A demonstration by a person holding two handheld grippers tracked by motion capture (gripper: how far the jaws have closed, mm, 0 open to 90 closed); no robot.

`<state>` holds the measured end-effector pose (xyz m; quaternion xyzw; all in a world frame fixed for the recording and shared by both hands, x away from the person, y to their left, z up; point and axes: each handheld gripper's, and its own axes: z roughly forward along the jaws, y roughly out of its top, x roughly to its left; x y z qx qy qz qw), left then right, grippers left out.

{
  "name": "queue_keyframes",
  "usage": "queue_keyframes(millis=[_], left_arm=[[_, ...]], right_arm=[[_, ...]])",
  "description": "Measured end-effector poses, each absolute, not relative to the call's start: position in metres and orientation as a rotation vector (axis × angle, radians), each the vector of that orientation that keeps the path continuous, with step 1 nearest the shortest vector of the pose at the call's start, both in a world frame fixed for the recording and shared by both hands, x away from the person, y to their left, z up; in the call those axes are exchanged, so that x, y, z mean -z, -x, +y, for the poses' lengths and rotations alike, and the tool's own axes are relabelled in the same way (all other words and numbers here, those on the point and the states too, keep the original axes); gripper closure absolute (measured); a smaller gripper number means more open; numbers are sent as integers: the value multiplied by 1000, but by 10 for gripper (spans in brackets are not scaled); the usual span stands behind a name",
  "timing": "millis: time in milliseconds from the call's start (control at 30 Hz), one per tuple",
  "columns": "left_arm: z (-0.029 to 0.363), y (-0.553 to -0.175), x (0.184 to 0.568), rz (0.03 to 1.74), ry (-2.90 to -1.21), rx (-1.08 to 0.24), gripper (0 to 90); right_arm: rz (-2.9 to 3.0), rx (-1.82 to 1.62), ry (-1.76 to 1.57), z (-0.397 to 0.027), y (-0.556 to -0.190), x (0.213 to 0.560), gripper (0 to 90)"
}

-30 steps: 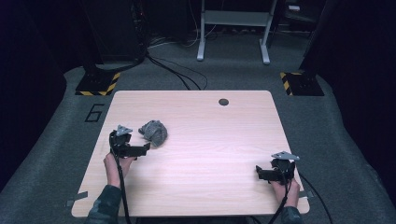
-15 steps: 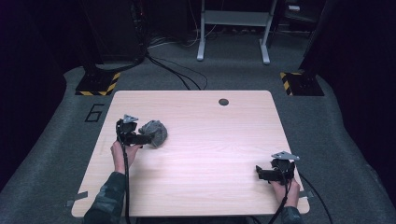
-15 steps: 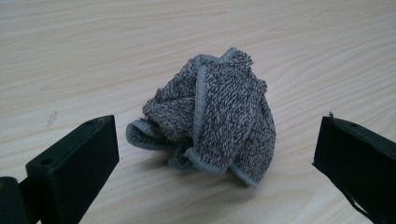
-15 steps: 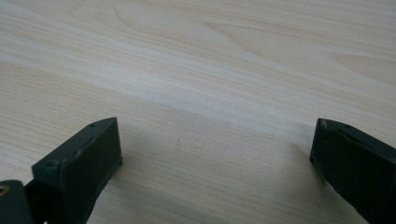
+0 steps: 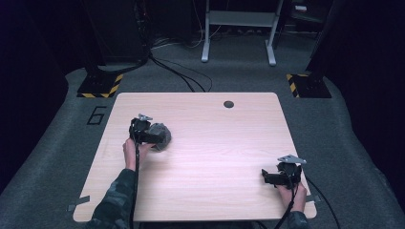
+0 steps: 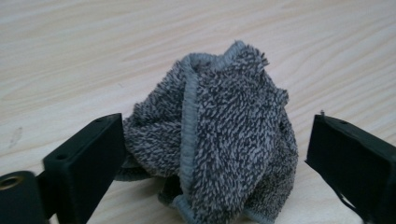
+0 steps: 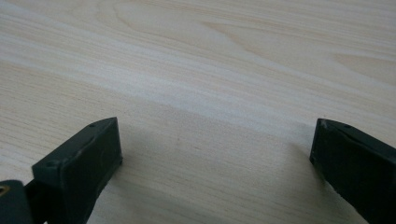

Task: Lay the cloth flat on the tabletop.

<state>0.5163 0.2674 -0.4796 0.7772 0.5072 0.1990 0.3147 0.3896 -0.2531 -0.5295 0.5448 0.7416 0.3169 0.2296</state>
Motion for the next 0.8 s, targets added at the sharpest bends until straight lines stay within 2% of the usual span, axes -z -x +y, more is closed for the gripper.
queue_keyframes(millis=[67, 200, 400, 600, 800], left_arm=[[266, -519, 484, 1346, -2053, -518, 60], [266, -520, 487, 1357, -2049, -526, 148], [263, -520, 492, 1379, -2039, -538, 202], [259, -514, 496, 1370, -2020, -591, 330], [259, -511, 494, 1329, -2008, -606, 521]], right_arm=[[2040, -873, -1499, -253, -390, 530, 14], [2040, -871, -1498, -253, -390, 529, 15], [2045, -870, -1489, -254, -390, 530, 18], [2045, -870, -1489, -254, -390, 529, 18], [2041, -875, -1494, -253, -390, 529, 19]])
